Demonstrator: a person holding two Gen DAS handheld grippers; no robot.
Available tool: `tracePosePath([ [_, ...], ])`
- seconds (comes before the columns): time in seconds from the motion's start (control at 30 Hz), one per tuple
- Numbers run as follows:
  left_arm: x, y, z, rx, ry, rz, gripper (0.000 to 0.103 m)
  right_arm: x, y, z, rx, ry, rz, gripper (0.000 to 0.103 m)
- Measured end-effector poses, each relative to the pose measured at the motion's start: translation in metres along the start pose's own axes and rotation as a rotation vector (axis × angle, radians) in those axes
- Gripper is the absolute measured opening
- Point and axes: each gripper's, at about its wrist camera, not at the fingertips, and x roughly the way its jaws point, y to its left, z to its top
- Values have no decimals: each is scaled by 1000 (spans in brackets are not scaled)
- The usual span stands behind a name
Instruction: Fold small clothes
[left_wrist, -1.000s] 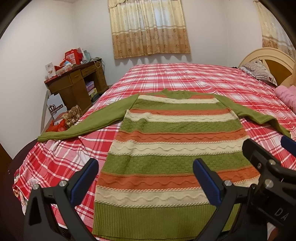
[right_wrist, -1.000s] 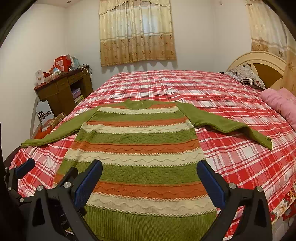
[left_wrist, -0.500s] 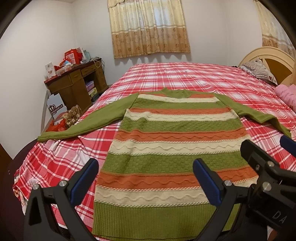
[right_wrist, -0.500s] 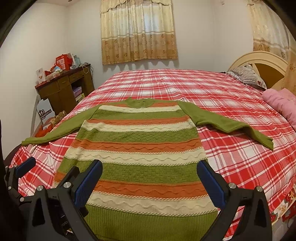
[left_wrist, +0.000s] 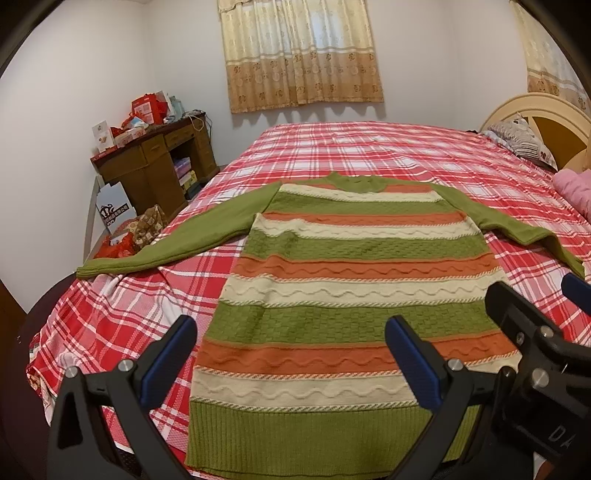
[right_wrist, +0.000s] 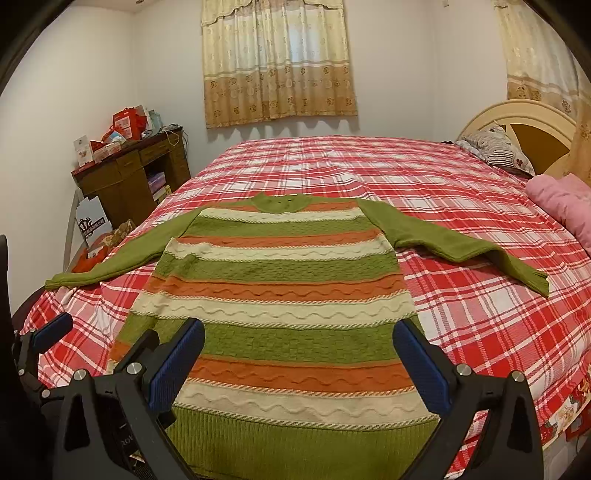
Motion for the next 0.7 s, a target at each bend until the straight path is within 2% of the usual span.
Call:
tracePosePath([
  [0.7,7,-2,-2,5,25,-3,103,6,-3,-4,13,18,7,102],
])
